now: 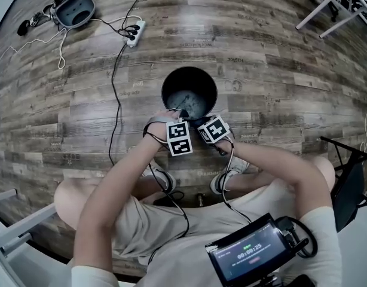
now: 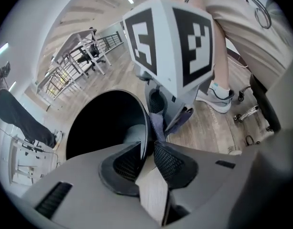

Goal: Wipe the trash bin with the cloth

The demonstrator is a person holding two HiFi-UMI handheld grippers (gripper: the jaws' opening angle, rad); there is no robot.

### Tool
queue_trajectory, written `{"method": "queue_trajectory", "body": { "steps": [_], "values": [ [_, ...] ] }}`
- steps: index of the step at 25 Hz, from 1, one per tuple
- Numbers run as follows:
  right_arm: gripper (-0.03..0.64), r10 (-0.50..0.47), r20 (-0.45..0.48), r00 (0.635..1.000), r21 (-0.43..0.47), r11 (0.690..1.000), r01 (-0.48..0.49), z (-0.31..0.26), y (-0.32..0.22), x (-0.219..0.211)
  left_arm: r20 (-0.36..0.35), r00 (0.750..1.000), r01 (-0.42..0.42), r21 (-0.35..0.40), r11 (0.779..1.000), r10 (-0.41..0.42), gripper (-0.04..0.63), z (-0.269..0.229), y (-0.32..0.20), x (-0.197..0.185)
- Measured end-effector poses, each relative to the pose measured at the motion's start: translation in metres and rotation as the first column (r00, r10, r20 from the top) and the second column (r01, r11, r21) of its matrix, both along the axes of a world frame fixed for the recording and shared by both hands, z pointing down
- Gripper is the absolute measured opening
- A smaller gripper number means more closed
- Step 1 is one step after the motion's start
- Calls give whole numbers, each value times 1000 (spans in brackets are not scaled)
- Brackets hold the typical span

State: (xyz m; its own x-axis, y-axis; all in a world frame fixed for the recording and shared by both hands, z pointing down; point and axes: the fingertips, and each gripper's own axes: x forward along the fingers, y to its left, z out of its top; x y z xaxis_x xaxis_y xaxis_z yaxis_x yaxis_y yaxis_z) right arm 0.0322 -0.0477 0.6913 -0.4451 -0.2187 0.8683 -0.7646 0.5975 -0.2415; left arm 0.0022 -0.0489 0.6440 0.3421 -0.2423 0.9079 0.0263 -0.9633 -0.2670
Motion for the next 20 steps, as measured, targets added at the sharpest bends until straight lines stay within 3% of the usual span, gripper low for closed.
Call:
{"method": "queue_trajectory", "body": {
  "steps": [20],
  "values": [
    [80,7,-107,994,-21,1000,-9,118,4,-8,-11,1000,-27,16,1000,27,92,1,0,-3]
  ]
}}
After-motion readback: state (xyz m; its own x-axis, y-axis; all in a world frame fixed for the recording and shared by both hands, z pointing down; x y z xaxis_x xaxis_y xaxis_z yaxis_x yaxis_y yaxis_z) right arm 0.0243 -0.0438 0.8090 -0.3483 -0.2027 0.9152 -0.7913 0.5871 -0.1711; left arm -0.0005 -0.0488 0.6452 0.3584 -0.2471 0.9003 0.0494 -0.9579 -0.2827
